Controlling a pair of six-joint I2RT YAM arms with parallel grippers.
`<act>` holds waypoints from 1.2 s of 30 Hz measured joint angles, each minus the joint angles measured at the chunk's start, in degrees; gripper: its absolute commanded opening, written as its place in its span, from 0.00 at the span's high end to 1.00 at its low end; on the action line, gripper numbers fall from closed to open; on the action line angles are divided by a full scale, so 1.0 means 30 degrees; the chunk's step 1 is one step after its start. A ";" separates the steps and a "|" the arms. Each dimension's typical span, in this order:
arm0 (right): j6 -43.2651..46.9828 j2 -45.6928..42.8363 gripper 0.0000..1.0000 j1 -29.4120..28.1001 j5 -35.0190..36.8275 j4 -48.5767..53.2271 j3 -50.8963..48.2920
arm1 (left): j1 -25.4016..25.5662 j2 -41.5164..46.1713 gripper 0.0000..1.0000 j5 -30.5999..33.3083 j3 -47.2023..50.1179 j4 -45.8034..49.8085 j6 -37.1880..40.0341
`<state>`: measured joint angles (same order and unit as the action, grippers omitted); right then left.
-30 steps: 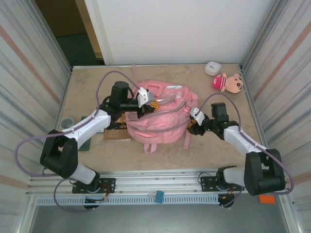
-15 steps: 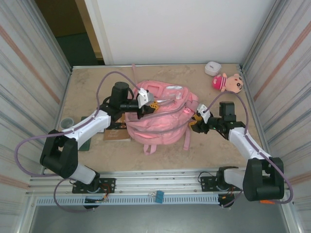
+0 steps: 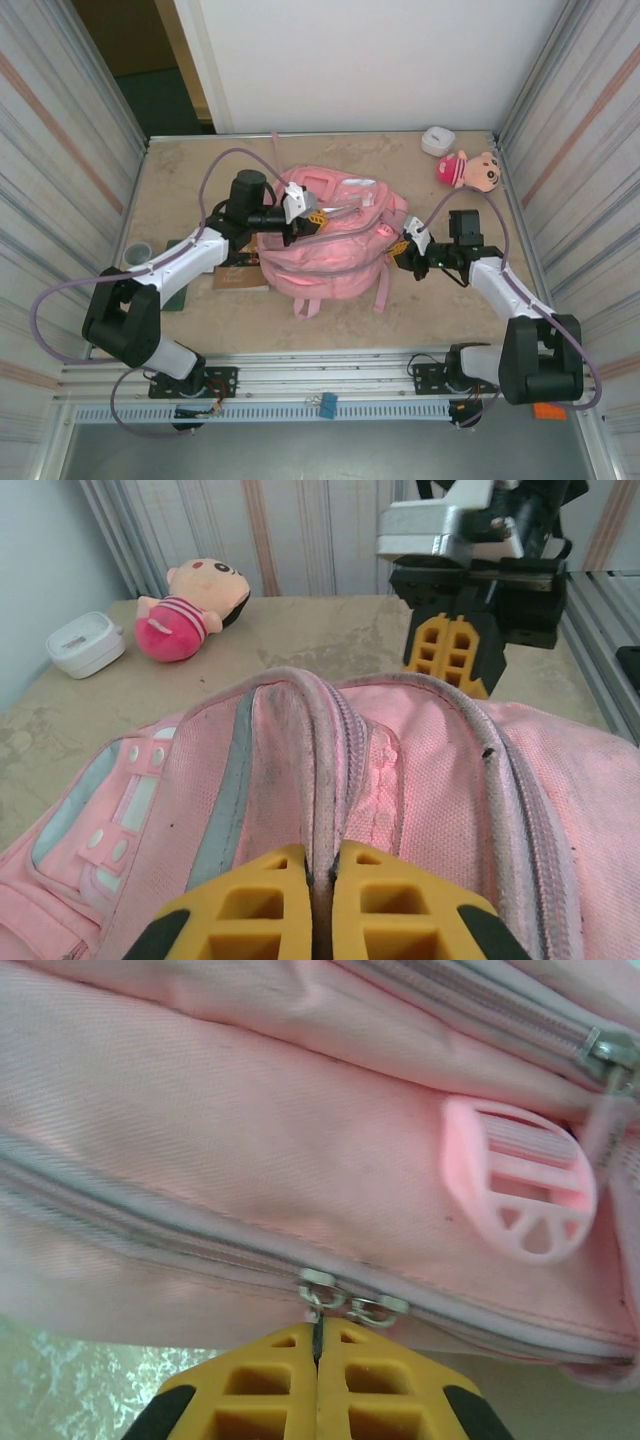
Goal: Pack books, pencil case, and school supplies into a backpack
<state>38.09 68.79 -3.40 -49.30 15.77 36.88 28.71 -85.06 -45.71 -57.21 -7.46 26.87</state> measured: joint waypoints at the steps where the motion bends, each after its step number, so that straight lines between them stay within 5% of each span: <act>1: -0.0007 -0.0255 1.00 0.0000 -0.0007 0.0117 0.0000 | 0.0058 0.0000 1.00 0.0197 0.0029 -0.0051 -0.0015; 5: -0.0015 -0.1209 0.99 0.0000 -0.0080 0.0364 0.0000 | 0.0138 0.0000 1.00 0.0678 0.0328 -0.0481 -0.0080; 7: -0.0015 -0.1362 0.77 0.0007 -0.0015 0.0466 0.0000 | 0.0168 0.0000 1.00 0.0780 0.0415 -0.0612 -0.0080; 13: 0.0015 -0.0976 0.64 0.0015 0.1049 0.0780 0.0000 | 0.0168 0.0000 1.00 0.0743 0.0459 -0.0772 -0.0087; 31: -0.0109 0.1246 0.62 -0.0816 0.2361 -0.1559 0.0000 | 0.0168 0.0000 1.00 -0.0430 0.0874 -0.2004 -0.1275; 36: 0.0117 0.1486 0.76 -0.0641 0.1858 -0.1654 0.0000 | 0.0109 0.0000 1.00 -0.1086 0.0874 -0.1996 -0.1282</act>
<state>38.44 73.25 -5.32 -43.72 10.81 36.88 29.04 -85.06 -48.97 -54.59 -13.45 23.03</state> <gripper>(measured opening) 0.302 0.070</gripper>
